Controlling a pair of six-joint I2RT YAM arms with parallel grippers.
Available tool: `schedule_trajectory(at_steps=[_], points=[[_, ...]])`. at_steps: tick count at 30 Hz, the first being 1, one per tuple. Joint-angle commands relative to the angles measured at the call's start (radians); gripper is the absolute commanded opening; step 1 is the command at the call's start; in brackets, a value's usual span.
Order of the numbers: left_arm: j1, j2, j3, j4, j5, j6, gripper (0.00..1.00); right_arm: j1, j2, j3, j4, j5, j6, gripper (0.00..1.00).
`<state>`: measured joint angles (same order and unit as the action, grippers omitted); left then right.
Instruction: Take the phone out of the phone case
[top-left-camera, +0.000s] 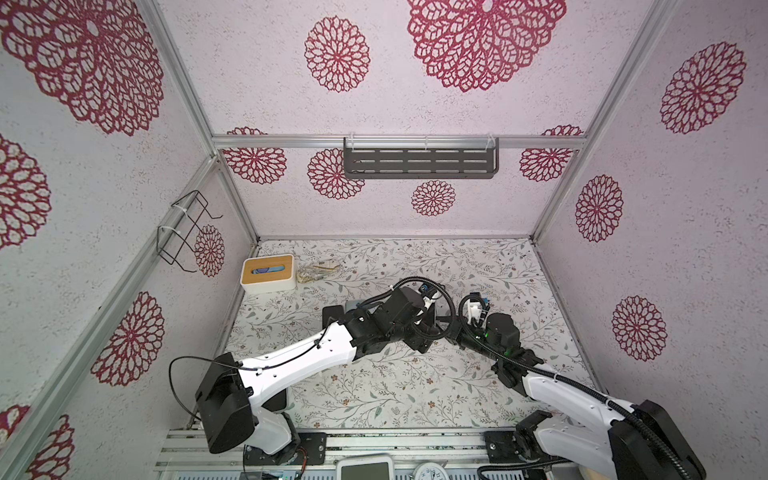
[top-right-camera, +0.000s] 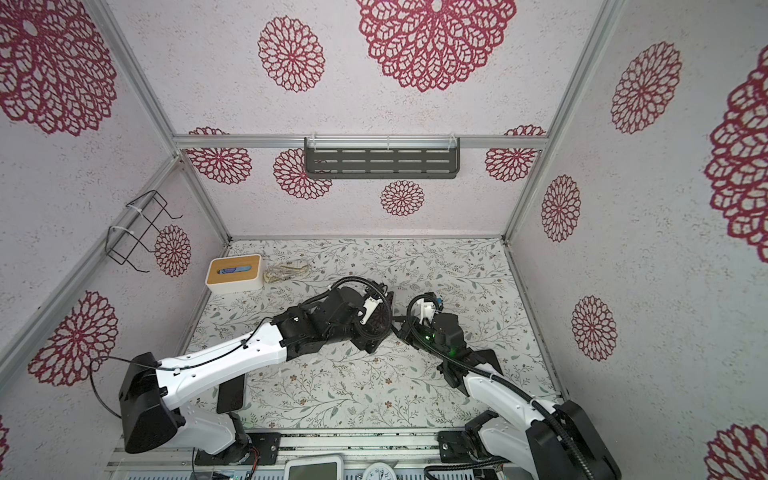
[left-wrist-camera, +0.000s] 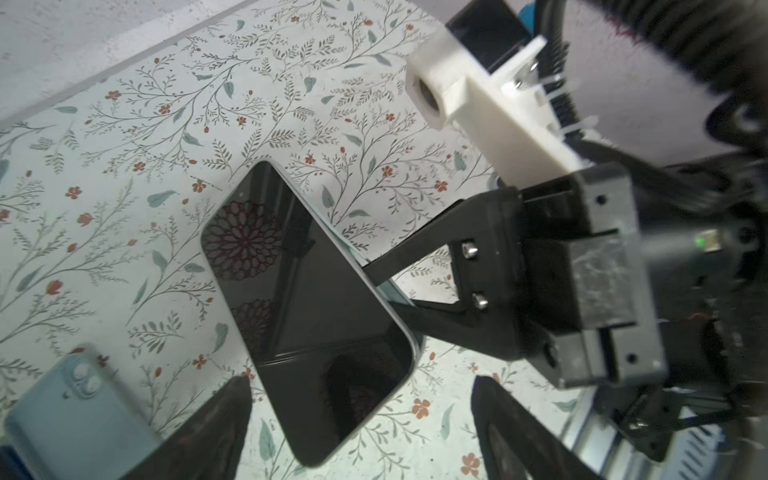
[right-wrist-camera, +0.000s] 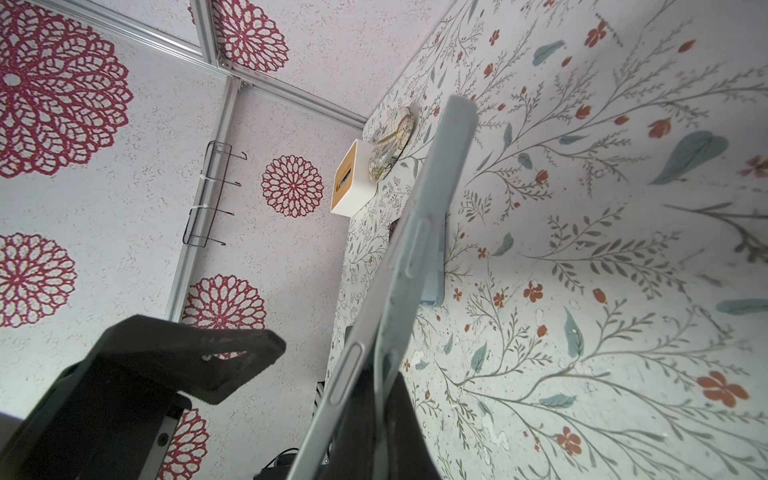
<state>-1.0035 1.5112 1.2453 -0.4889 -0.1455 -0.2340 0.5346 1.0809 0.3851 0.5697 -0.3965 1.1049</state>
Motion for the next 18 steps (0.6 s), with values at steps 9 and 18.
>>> schedule_trajectory(at_steps=[9, 18], points=[[-0.039, 0.098, 0.055, 0.022, -0.245, 0.134, 0.67, 0.001, -0.024, -0.008, 0.15, -0.02, 0.047, 0.0], [-0.05, 0.094, 0.027, 0.076, -0.153, 0.164, 0.26, 0.001, -0.04, -0.007, 0.145, -0.026, 0.046, 0.0]])
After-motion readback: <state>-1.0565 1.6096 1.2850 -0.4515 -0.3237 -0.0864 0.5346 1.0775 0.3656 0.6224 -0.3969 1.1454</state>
